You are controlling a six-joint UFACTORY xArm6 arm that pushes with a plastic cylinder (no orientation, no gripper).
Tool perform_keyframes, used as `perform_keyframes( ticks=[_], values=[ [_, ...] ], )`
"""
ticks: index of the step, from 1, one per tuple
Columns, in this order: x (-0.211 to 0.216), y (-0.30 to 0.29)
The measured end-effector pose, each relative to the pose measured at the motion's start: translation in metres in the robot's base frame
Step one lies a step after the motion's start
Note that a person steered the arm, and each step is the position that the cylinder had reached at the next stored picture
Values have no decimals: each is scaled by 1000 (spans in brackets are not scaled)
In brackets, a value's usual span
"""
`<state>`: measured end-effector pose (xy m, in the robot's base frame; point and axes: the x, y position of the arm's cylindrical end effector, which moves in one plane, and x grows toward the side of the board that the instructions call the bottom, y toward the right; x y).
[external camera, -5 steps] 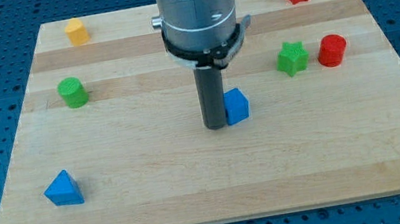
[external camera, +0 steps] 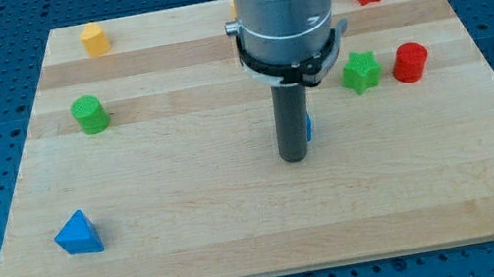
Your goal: Move the blue cube closer to the green star
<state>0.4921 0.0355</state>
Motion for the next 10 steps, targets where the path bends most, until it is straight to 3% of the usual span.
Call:
perform_keyframes(
  ticks=[5,10],
  values=[
    [-61,2],
    [-84,-32]
  ],
)
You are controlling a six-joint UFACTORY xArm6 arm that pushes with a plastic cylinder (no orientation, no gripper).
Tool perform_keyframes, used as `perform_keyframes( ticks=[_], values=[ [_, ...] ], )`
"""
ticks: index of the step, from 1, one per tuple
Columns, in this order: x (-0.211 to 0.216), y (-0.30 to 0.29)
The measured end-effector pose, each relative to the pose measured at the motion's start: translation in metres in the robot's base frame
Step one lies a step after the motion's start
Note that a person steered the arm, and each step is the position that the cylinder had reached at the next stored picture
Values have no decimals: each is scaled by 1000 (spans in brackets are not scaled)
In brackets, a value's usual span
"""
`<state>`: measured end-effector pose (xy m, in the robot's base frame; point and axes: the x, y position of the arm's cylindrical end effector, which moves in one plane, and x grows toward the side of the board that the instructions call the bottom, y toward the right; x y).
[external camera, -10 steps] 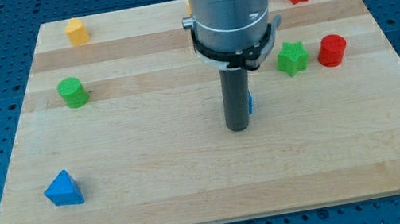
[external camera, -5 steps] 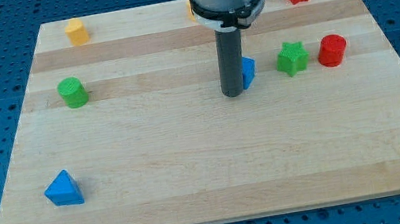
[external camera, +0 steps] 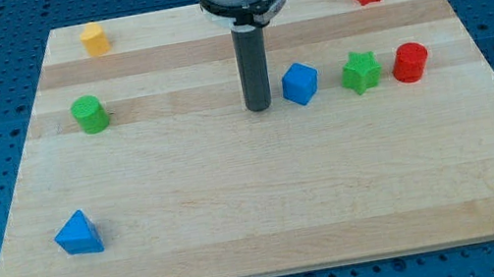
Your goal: Move the blue cube closer to the green star
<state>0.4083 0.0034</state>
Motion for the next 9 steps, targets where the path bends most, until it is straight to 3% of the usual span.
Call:
perform_keyframes(
  ticks=[7,9],
  values=[
    [-13,41],
    [20,31]
  ],
)
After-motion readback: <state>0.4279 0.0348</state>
